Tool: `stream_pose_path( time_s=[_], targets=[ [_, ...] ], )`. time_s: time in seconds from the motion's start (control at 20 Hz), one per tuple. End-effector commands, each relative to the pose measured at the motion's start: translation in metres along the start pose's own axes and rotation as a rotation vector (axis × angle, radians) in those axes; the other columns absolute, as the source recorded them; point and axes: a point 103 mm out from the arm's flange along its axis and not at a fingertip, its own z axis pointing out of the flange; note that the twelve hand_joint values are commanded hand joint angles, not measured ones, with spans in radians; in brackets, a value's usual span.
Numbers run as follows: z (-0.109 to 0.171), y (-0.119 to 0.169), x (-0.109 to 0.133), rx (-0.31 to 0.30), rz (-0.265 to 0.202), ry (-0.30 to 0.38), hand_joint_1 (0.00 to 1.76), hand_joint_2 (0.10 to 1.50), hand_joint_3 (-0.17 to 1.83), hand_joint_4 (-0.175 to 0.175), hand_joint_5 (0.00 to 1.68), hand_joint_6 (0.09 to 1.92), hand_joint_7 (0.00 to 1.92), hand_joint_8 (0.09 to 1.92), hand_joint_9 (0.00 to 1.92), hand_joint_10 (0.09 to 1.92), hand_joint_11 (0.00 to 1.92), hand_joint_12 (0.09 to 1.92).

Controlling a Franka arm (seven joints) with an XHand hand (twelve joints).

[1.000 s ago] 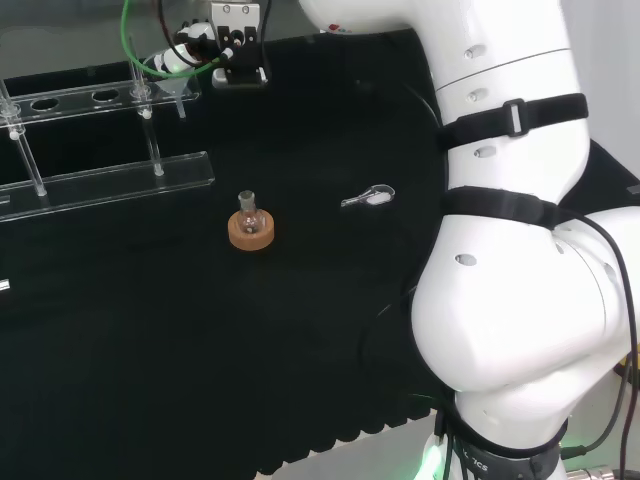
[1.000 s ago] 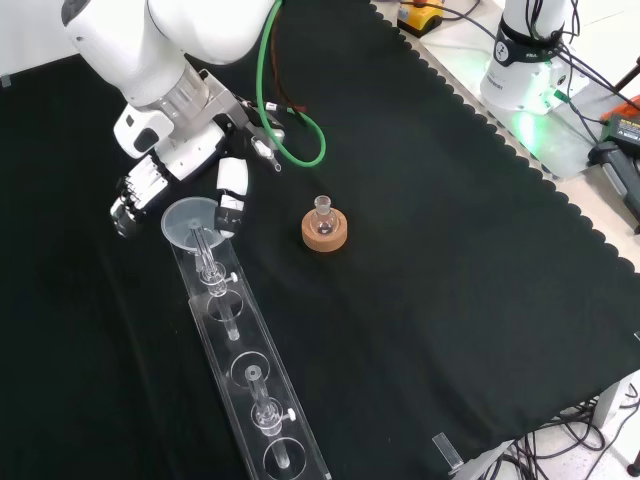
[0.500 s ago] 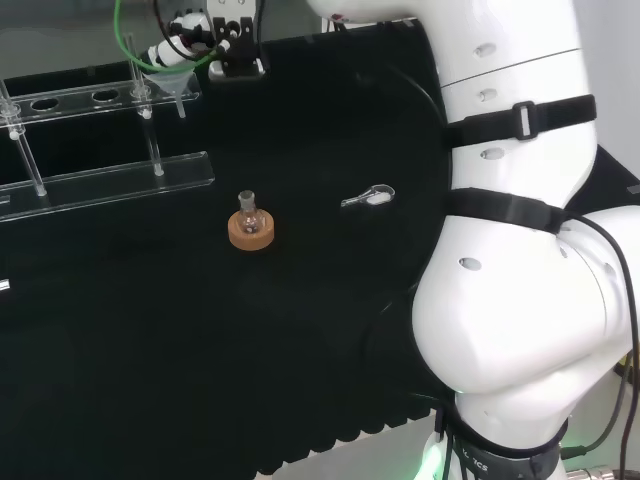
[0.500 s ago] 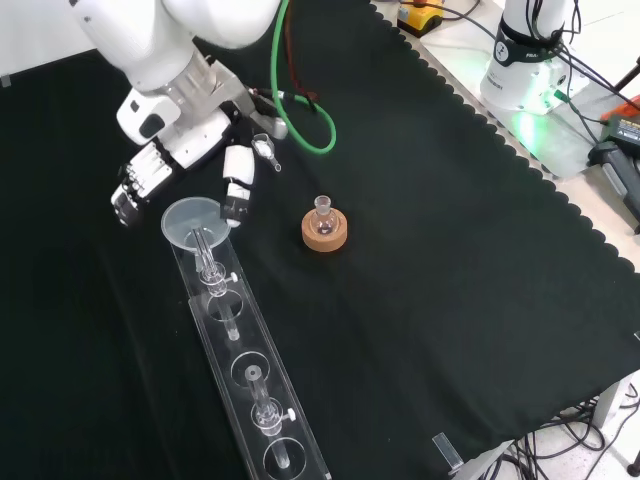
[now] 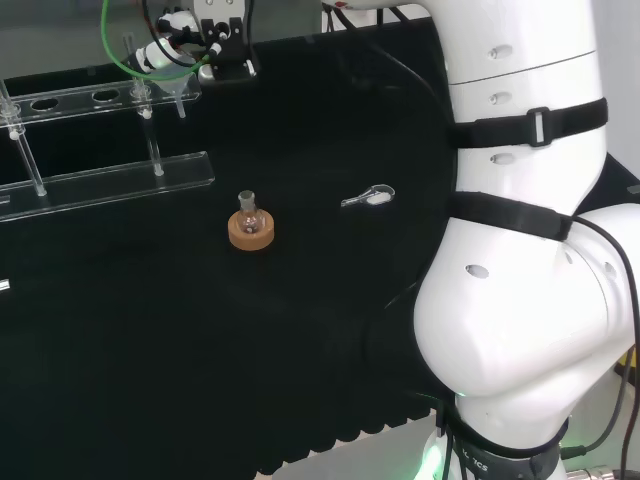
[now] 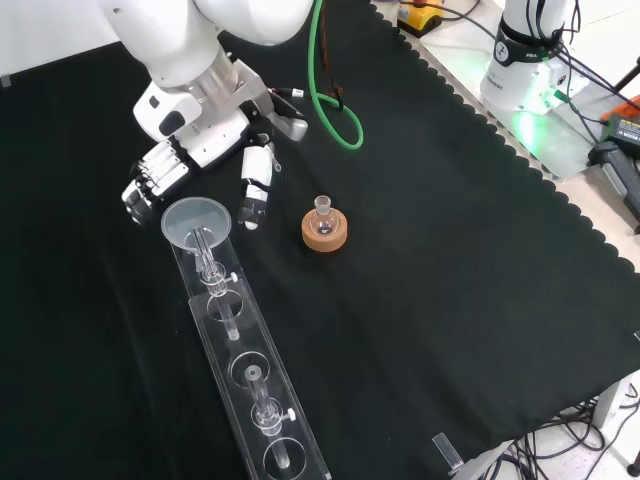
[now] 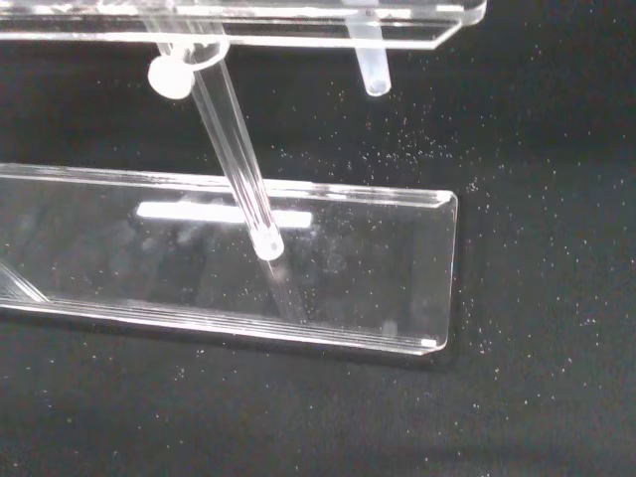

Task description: Pick up the funnel from the transparent funnel stand.

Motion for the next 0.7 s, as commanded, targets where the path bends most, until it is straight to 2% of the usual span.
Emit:
stream_pose_path(
  time_s=[0.05,0.25,0.5,0.7],
  targets=[
    [0.013,0.010,0.001,0.033,0.028,-0.004,0.15,0.79,-0.02,0.058,0.00,0.09,0.00,0.09,0.00,0.09,0.00,0.98],
    [0.020,0.019,0.000,0.040,0.020,-0.007,0.14,0.78,-0.02,0.059,0.00,0.09,0.00,0.09,0.00,0.09,0.00,0.98],
    [0.023,0.026,-0.003,0.052,0.039,-0.014,0.14,0.78,-0.02,0.060,0.00,0.09,0.00,0.09,0.00,0.09,0.00,0.97],
    [0.018,0.023,0.007,0.045,0.055,-0.037,0.14,0.78,-0.02,0.061,0.00,0.09,0.00,0.09,0.00,0.09,0.00,0.97]
  ],
)
